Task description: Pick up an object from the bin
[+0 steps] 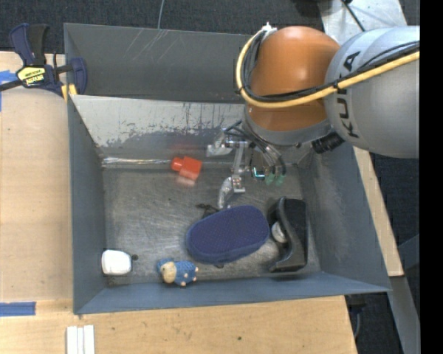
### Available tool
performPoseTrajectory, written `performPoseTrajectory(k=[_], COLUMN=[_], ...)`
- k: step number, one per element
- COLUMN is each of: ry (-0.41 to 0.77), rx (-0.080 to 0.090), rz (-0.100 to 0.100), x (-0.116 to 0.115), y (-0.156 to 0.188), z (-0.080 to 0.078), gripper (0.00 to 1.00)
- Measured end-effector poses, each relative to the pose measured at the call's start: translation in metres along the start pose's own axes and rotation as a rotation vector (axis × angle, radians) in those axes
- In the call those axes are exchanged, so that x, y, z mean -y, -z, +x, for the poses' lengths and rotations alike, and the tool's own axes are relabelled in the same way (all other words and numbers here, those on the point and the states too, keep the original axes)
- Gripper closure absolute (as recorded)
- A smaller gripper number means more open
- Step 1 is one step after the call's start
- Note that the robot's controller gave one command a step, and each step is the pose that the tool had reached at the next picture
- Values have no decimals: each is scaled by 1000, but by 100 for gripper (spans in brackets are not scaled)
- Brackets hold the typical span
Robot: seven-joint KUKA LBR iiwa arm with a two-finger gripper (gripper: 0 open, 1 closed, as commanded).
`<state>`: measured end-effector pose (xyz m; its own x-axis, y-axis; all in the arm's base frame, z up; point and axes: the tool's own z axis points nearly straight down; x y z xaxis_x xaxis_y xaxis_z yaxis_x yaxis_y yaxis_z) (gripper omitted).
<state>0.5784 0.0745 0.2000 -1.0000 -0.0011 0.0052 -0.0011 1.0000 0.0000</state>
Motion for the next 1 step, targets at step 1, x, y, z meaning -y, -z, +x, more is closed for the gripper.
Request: performPoseTrajectory(k=[1], ry=[83], rx=[26], rz=[-5], x=[36], y=[-113], z=[39], gripper=[0])
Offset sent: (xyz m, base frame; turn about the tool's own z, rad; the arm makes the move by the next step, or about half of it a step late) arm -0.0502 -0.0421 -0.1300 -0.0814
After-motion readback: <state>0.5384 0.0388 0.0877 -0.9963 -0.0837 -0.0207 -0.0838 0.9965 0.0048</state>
